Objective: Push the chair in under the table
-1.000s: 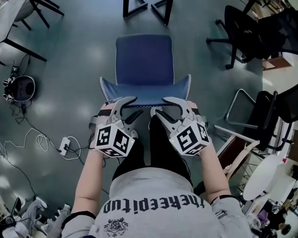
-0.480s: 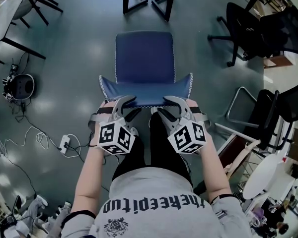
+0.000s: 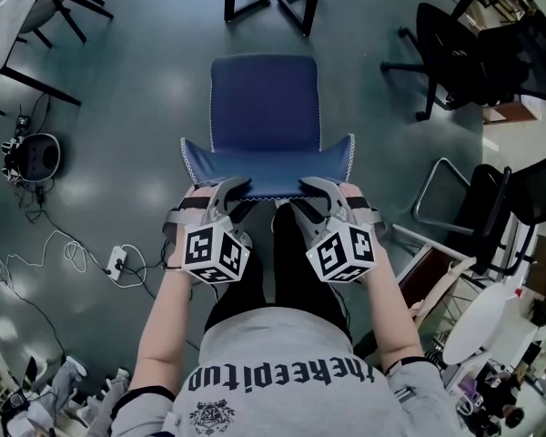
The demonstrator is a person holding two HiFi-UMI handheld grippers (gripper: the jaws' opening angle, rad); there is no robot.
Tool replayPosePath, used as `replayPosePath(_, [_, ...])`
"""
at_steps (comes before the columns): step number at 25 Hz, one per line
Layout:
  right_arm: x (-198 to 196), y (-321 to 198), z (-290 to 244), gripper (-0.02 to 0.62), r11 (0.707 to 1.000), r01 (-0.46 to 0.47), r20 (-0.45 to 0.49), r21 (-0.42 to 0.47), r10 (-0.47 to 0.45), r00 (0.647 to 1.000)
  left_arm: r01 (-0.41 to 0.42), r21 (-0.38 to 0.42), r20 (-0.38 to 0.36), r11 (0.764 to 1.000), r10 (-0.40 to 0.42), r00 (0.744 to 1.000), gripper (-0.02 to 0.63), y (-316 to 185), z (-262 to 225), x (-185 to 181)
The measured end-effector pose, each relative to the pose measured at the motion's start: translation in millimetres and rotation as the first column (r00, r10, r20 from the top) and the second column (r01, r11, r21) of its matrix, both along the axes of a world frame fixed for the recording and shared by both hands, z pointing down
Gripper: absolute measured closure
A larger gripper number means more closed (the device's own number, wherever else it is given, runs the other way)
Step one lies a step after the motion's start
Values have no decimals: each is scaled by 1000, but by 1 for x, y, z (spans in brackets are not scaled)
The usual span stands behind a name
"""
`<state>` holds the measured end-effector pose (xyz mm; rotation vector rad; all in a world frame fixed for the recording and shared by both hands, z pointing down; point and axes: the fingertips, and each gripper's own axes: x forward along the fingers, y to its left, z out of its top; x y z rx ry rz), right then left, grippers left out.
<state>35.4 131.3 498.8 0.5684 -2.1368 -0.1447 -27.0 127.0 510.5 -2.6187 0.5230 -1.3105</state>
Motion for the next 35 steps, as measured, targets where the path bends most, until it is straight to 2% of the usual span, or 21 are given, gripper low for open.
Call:
replayPosePath(4, [-1, -1, -1, 445, 1000, -9, -9, -12, 9, 1000, -21, 15, 6, 1000, 21, 1000, 466, 0, -1, 0])
replayPosePath(9, [-1, -1, 0, 469, 999, 20, -30, 43, -19, 999, -49, 46, 17, 998, 48, 999, 497, 0, 1, 2])
replayPosePath(14, [3, -5, -1, 470, 998, 9, -40, 58, -7, 999, -76, 60, 13, 995, 75, 997, 512, -3, -1, 7])
replayPosePath(18, [9, -14, -3, 477, 998, 4, -45, 69, -1, 999, -86, 75, 11, 993, 86, 996, 518, -12, -3, 14])
replayPosePath(25, [13, -19, -5, 477, 997, 11, -37, 79, -8, 999, -92, 58, 5, 994, 92, 996, 520, -17, -5, 18])
replayPosePath(35, [16, -41, -6, 477, 995, 13, -37, 95, -9, 999, -71, 64, 15, 995, 71, 997, 522, -39, -5, 21])
